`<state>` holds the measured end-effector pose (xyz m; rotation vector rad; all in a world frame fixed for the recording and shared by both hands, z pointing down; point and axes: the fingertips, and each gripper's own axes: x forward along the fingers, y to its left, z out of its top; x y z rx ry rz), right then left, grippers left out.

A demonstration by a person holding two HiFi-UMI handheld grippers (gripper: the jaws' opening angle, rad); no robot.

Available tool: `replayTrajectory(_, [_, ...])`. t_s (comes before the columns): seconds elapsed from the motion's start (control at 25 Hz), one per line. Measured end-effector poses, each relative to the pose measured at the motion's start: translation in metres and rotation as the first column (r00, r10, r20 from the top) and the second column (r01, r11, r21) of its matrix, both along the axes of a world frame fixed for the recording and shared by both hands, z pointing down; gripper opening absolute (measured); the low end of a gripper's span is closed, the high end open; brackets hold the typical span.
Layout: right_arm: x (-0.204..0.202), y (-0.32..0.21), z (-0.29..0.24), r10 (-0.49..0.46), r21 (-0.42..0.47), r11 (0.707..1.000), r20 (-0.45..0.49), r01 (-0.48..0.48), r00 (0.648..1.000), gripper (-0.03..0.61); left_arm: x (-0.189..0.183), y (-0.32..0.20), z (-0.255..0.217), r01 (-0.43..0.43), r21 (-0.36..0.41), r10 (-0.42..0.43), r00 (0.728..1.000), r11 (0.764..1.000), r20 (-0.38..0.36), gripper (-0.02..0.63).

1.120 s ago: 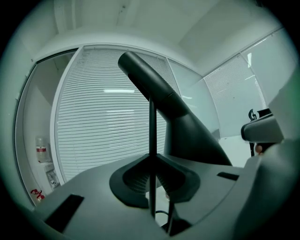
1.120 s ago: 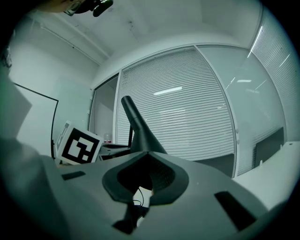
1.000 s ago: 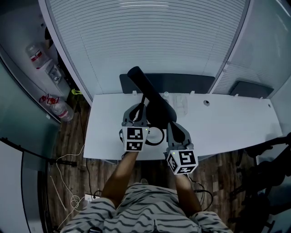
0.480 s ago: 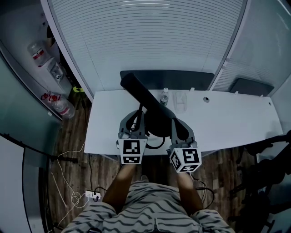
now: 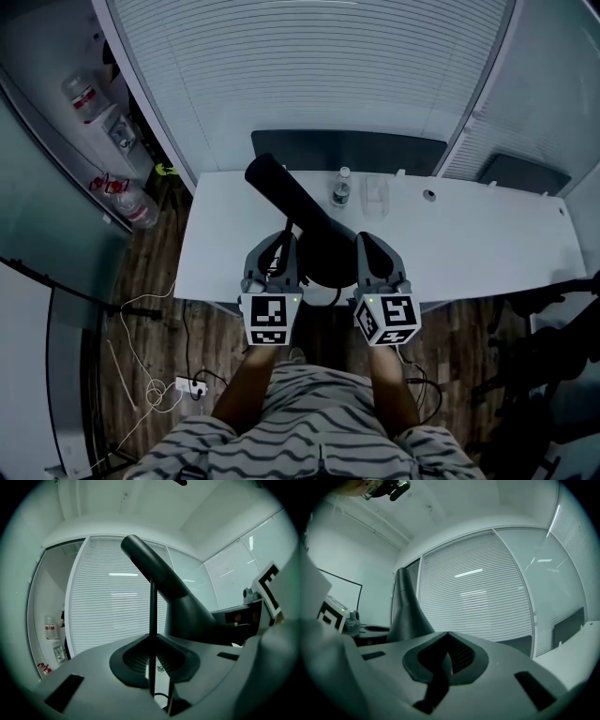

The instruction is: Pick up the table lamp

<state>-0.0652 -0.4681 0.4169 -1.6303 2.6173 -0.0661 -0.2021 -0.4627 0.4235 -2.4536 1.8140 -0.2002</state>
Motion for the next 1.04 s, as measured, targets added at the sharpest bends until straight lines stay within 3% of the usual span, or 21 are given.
replayTrajectory(1.04, [-0.009,0.012,0.004,-0.028,-0.015,1.0,-0.029,0.028,0.999,0.011,-0.006,0.02,0.007,0.02,-0.01,-0.02,1.0,1.0,-0.013,0.04])
